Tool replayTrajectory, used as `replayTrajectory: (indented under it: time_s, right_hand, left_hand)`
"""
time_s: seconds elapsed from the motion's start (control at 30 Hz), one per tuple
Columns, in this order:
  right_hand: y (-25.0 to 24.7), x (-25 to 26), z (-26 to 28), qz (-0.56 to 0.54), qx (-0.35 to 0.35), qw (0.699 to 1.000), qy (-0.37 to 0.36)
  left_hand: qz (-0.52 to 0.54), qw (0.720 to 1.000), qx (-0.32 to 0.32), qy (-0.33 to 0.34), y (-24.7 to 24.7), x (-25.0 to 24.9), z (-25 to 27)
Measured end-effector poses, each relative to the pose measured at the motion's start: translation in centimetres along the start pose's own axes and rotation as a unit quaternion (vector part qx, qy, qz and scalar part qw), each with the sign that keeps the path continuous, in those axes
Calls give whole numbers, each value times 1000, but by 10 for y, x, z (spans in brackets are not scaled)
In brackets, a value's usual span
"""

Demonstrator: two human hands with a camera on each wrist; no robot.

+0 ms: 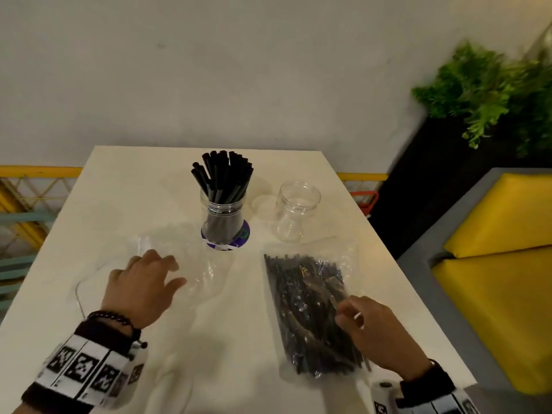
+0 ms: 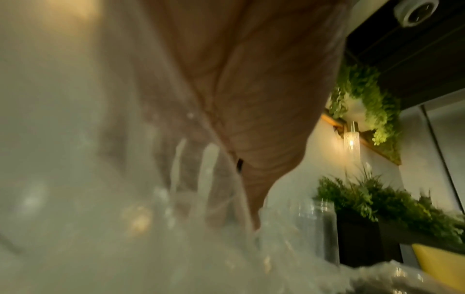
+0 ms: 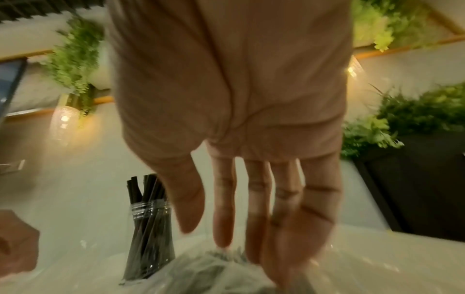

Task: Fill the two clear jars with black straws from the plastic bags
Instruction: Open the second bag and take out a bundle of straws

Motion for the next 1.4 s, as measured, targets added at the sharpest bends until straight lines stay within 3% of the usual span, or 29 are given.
replayTrajectory:
  time_s: [0.1, 0.17, 0.27, 0.37, 0.53, 0.67, 0.77, 0.83, 0.93, 1.0, 1.17, 1.27, 1.4]
  right_hand:
    - [11, -1, 2, 57, 104, 992, -40]
    - [1, 3, -3, 51, 94, 993, -49]
    - [-23, 3, -16, 11, 49, 998, -34]
    - [-38, -9, -41, 21, 12, 999, -22]
    - [-25, -51, -82, 103, 57, 992, 51]
    - [-6, -72, -109, 50, 57, 989, 129]
    - [13, -75, -119, -32, 70, 984, 163]
    - [20, -76, -121, -92, 46, 981, 166]
    - [12, -69, -113, -266, 28, 947, 176]
    - [-1, -61, -108, -352, 42, 923, 151]
    - [-49, -29, -104, -456, 53, 888, 43]
    - [-70, -11, -101, -473, 38, 880, 11]
    - [-96, 2, -99, -503, -36, 863, -32]
  left_hand:
    - [133, 984, -108, 57, -32, -13, 10]
    - [210, 958, -172, 95, -60, -26, 22]
    - [306, 927, -191, 101, -95, -52, 42]
    - [390, 906, -138, 92, -92, -78, 56]
    - [360, 928, 0, 93, -19, -124, 55]
    - [298, 947, 121, 0, 52, -150, 35]
    - [298, 938, 147, -99, 84, -163, 17]
    - [350, 910, 141, -172, 88, -169, 11]
    - [494, 809, 130, -291, 77, -172, 14]
    - [543, 773, 117, -307, 61, -168, 14]
    - [633, 730, 55, -254, 9, -165, -1]
    - [631, 741, -43, -226, -15, -158, -10]
    - [626, 748, -78, -206, -28, -146, -16]
Point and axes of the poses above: each hand's wrist, its own z-axis away from the middle knuckle, its own y-axis out of the palm, x = y × z, the point moved 3 cm from there along -z, towards the middle knuckle, and after that the axes turned 15 degrees about -x, right-handed, at the moved point
